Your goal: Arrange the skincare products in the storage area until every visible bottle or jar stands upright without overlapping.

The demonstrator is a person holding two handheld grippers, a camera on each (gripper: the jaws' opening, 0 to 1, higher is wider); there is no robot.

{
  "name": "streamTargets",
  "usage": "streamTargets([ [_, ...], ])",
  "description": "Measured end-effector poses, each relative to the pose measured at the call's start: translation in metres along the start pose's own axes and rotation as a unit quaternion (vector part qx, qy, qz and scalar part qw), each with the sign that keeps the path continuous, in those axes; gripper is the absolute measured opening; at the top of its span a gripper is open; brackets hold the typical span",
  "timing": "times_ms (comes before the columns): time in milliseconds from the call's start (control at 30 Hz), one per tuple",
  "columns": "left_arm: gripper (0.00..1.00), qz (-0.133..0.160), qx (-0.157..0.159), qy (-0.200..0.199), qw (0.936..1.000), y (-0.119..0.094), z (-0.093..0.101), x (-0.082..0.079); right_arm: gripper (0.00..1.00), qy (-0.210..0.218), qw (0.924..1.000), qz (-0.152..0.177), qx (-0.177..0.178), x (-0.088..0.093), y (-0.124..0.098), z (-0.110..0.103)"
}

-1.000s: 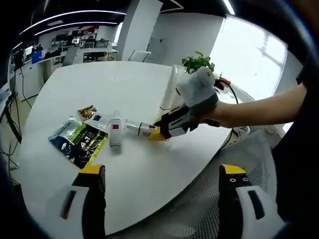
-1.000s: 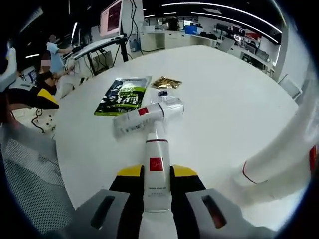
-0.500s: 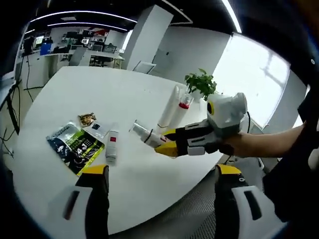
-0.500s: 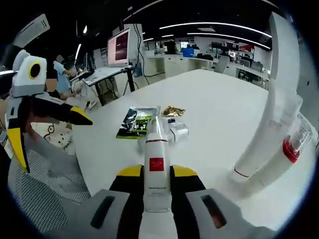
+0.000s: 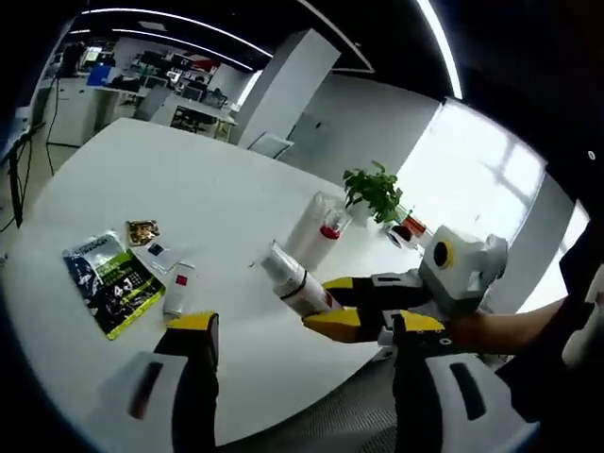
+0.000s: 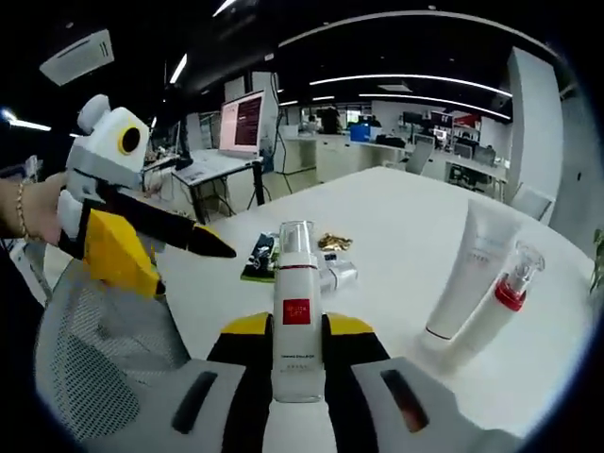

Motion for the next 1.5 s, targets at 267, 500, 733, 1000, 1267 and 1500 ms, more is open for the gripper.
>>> streamTargets([
  [267,0.54,0.013,0.016,-0.031,0.9993,0.016,0.008,-0.007,0.19,-0.008,0.9996,0.026,-0.01,-0.011,-0.02,-0.012],
  [500,0.41,0.042,0.031,-0.064,0.9966,0.027,0.015,-0.018,0.19,-0.011,0.9987,0.048,-0.012,-0.02,-0.033,-0.009],
  [733,0.24,0.056,0.062,-0.084,0.9929,0.035,0.027,-0.025,0.19,-0.014,0.9982,0.057,-0.012,-0.022,-0.039,-0.007],
  [1000,0.19,0.053,0.061,-0.082,0.9934,0.042,0.032,-0.028,0.19,-0.011,0.9981,0.06,-0.008,-0.022,-0.045,-0.004],
  [1267,0.16,0.036,0.076,-0.063,0.9945,0.044,0.039,-0.035,0.21,0.024,0.9969,0.072,-0.021,-0.021,-0.048,-0.003],
  [1500,0.15,-0.006,0.128,0.041,0.991,0.04,0.058,-0.044,0.25,0.037,0.9928,0.069,-0.09,-0.021,-0.053,-0.012],
])
Point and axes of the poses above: the point that each gripper's makers call its tool centre point, and the gripper's own axes: y roughly forward along the fingers, z roughly to its right, x roughly out of its underside, the point moved 2 cm from there along -y, roughly backward along the fingers, and after that the axes turned 12 degrees about y, right-handed, at the moved point
